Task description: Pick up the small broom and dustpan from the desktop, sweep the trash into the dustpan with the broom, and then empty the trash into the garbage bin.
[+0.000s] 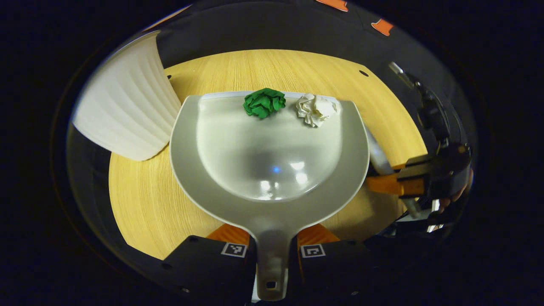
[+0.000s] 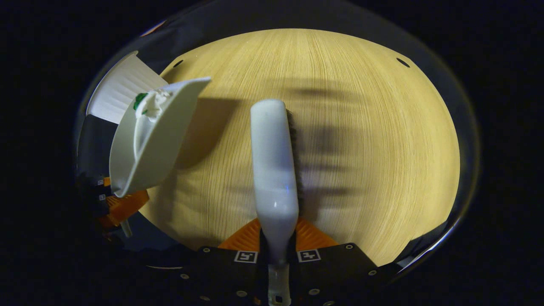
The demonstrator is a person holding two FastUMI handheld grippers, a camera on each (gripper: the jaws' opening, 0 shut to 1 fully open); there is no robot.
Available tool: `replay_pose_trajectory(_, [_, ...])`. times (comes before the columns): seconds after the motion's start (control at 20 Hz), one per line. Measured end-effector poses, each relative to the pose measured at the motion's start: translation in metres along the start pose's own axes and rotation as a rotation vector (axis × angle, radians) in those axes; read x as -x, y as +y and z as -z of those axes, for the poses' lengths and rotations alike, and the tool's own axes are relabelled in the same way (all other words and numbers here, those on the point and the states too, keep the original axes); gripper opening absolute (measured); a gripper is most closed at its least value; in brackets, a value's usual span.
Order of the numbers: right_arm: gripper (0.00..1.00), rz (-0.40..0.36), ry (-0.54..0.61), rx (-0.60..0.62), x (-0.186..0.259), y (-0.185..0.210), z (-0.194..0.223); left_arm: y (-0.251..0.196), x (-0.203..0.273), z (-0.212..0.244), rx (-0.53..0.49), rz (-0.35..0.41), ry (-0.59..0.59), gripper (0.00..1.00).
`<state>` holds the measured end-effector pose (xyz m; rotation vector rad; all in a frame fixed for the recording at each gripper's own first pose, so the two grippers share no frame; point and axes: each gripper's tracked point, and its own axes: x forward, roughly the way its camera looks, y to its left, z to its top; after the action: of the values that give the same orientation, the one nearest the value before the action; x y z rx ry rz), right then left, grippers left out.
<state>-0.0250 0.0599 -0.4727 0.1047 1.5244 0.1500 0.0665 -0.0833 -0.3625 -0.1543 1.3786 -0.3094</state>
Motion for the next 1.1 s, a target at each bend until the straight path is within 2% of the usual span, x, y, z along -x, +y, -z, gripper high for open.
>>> replay_pose_trajectory(0.15, [0.19,0.0,-0.001,-0.044,-0.019,0.002,0.012,-0.004,0.008,-0.011,0.033,-0.009,-0.066,0.31])
replay_pose_trajectory(0.3, [0.19,0.03,-0.029,-0.053,-0.033,-0.009,0.003,-0.008,0.033,-0.037,0.057,0.004,-0.186,0.31])
replay_pose_trajectory(0.4, [0.19,0.019,-0.035,-0.052,-0.045,-0.008,-0.002,-0.006,0.047,-0.056,0.056,-0.019,-0.273,0.31])
replay_pose_trajectory(0.45, [0.19,0.02,-0.035,-0.04,-0.035,-0.008,0.001,-0.006,0.056,-0.063,0.054,-0.033,-0.301,0.31])
replay_pose_trajectory(0.75, [0.19,0.042,-0.046,0.044,-0.046,0.001,-0.002,0.012,0.117,-0.071,0.124,-0.106,-0.337,0.31])
replay_pose_trajectory(0.8, [0.2,0.049,-0.044,0.052,-0.046,0.001,-0.002,0.021,0.129,-0.074,0.136,-0.117,-0.344,0.31])
replay_pose_trajectory(0.85, [0.3,0.054,-0.044,0.06,-0.047,0.002,-0.002,0.032,0.141,-0.077,0.152,-0.137,-0.353,0.31])
replay_pose_trajectory(0.9, [0.21,0.056,-0.039,0.066,-0.048,0.002,-0.002,0.048,0.156,-0.081,0.157,-0.168,-0.367,0.31])
replay_pose_trajectory(1.1, [0.26,0.057,-0.03,0.069,-0.051,0.004,-0.003,0.133,0.212,-0.094,0.152,-0.343,-0.376,0.31])
